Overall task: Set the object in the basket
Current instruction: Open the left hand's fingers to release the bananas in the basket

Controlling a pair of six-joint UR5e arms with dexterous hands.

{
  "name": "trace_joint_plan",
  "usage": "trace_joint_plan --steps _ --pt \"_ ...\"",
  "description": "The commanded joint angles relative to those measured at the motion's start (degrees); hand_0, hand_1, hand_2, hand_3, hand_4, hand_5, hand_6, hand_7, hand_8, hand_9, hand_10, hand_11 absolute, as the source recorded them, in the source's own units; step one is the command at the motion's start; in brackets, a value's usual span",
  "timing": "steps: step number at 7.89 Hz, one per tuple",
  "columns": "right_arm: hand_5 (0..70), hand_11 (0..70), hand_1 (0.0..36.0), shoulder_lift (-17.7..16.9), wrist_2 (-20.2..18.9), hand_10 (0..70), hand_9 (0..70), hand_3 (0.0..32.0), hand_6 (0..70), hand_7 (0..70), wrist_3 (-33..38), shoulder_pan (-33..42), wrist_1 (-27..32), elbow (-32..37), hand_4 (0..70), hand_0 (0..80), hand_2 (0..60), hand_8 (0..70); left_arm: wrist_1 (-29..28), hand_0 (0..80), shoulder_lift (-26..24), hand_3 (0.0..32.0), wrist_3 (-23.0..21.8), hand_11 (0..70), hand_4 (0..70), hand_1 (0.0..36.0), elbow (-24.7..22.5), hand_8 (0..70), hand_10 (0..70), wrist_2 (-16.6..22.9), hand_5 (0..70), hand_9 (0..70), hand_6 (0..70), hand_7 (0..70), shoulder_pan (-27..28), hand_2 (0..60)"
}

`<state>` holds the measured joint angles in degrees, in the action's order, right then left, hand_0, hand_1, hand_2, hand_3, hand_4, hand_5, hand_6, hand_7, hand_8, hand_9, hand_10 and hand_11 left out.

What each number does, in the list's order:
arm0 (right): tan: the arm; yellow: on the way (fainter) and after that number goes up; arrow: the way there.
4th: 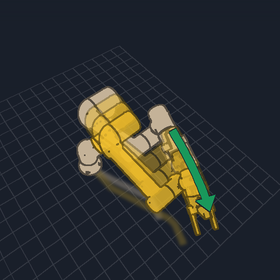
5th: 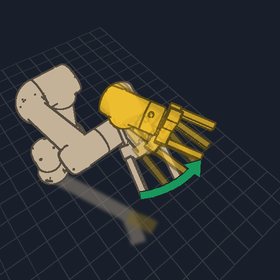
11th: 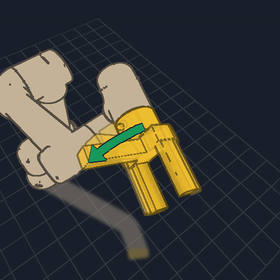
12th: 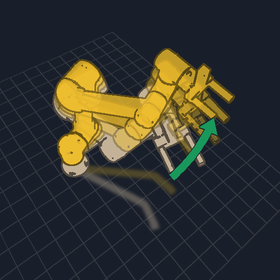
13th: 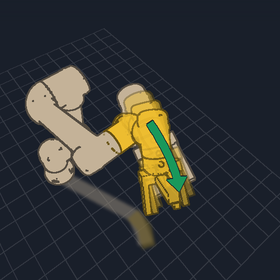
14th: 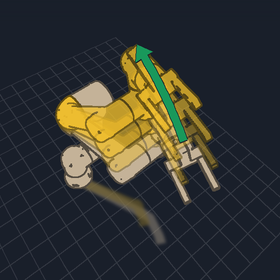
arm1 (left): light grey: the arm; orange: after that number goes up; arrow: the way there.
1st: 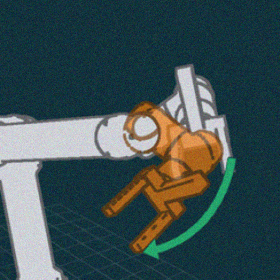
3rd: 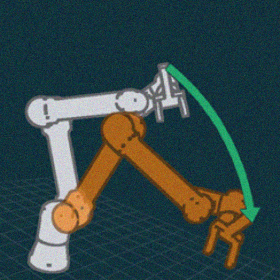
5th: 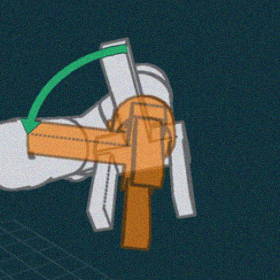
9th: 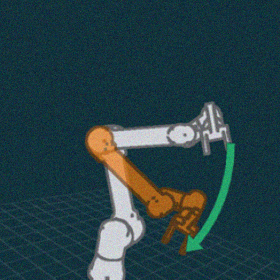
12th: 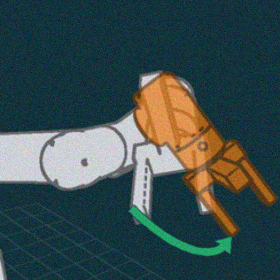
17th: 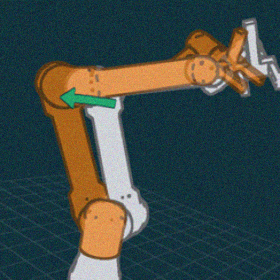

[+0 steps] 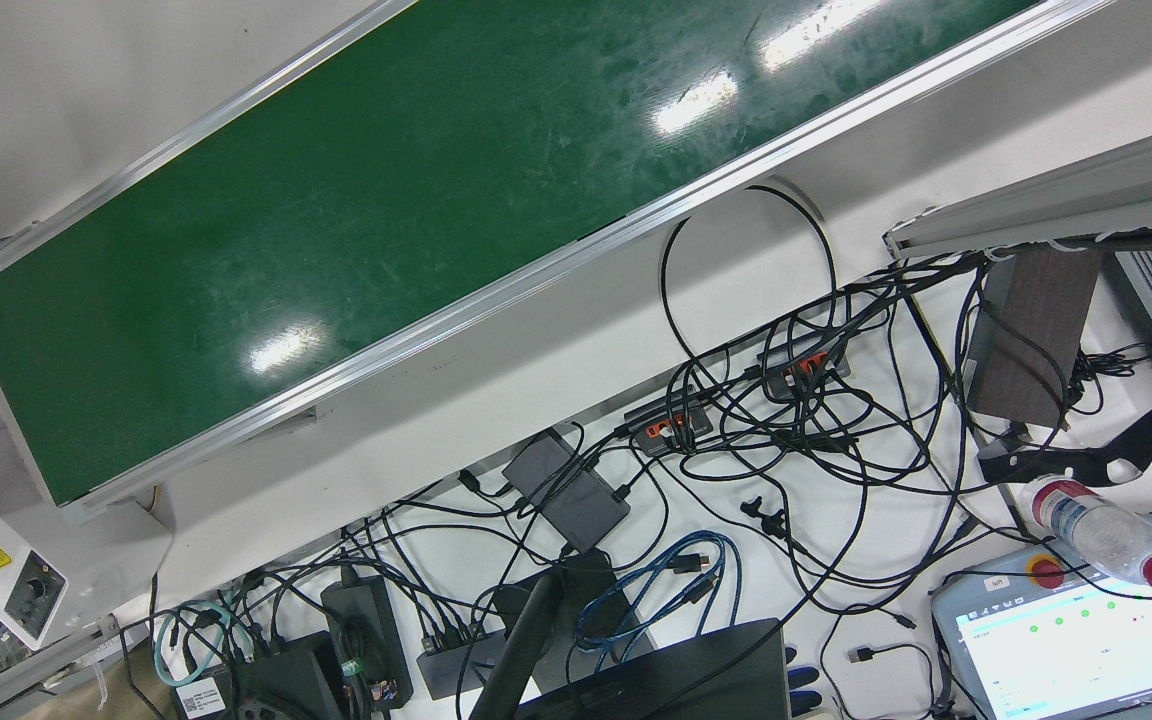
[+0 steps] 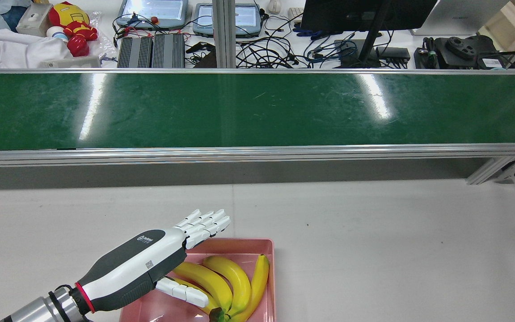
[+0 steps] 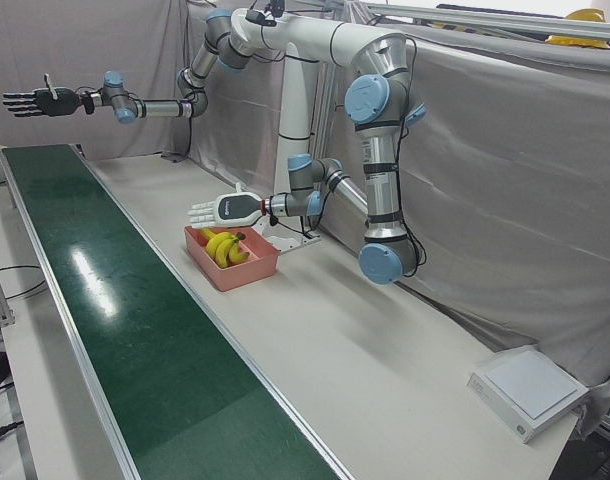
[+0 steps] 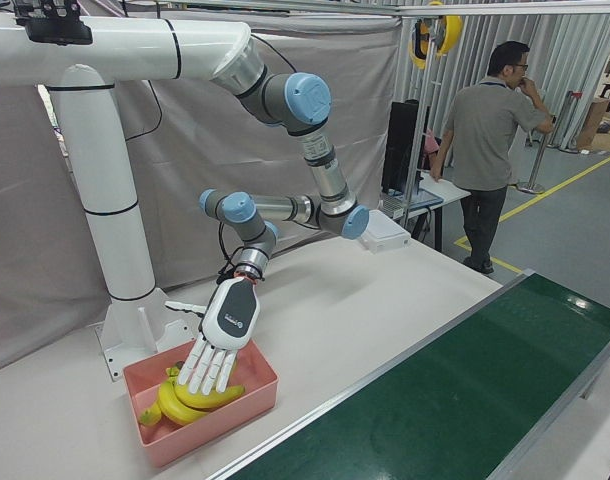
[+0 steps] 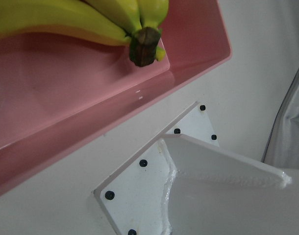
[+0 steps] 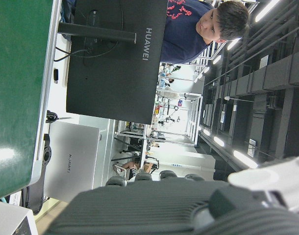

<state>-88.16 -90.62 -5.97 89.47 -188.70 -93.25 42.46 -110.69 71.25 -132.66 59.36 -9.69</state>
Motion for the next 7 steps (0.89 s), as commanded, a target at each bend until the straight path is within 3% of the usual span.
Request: trace_joint_plan --steps 1,3,5,6,7 --pt "0.0 0.0 0.0 0.0 0.0 0.0 0.0 0.0 0.0 0.0 0.0 0.0 0.0 0.0 0.0 0.0 0.0 0.0 5.25 11.8 0.04 0.0 -5.66 2.8 12.4 0.0 -1.72 2.7 2.2 0.4 0.0 6.6 4.7 2.8 -3.48 0.0" --pt "0.0 0.0 0.0 0.0 0.0 0.0 0.0 0.0 0.0 0.0 0.0 0.0 0.0 0.0 0.0 0.0 0.0 0.0 8.32 12.3 0.04 0.0 -9.89 5.4 10.8 0.0 -5.38 3.5 3.9 1.62 4.4 7.8 5.4 4.4 -8.92 0.0" --pt "0.0 0.0 0.0 0.0 0.0 0.0 0.0 0.0 0.0 0.0 0.08 0.0 0.0 0.0 0.0 0.0 0.0 0.0 11.58 12.5 0.04 0.0 -9.99 6.1 14.8 0.0 -11.71 3.8 4.5 1.72 8.7 7.6 7.3 6.1 -15.33 0.0" --pt "0.0 0.0 0.0 0.0 0.0 0.0 0.0 0.0 0.0 0.0 0.08 0.0 0.0 0.0 0.0 0.0 0.0 0.0 11.94 14.7 -0.05 0.0 -10.34 6.4 17.8 0.0 -13.13 3.9 4.7 1.72 8.7 7.4 8.2 6.7 -17.45 0.0" --pt "0.0 0.0 0.0 0.0 0.0 0.0 0.0 0.0 0.0 0.0 0.0 0.0 0.0 0.0 0.0 0.0 0.0 0.0 11.86 12.1 -0.05 0.0 -11.13 8.6 20.8 0.0 -13.15 5.7 6.3 1.63 14.9 10.0 10.8 11.1 -18.43 0.0"
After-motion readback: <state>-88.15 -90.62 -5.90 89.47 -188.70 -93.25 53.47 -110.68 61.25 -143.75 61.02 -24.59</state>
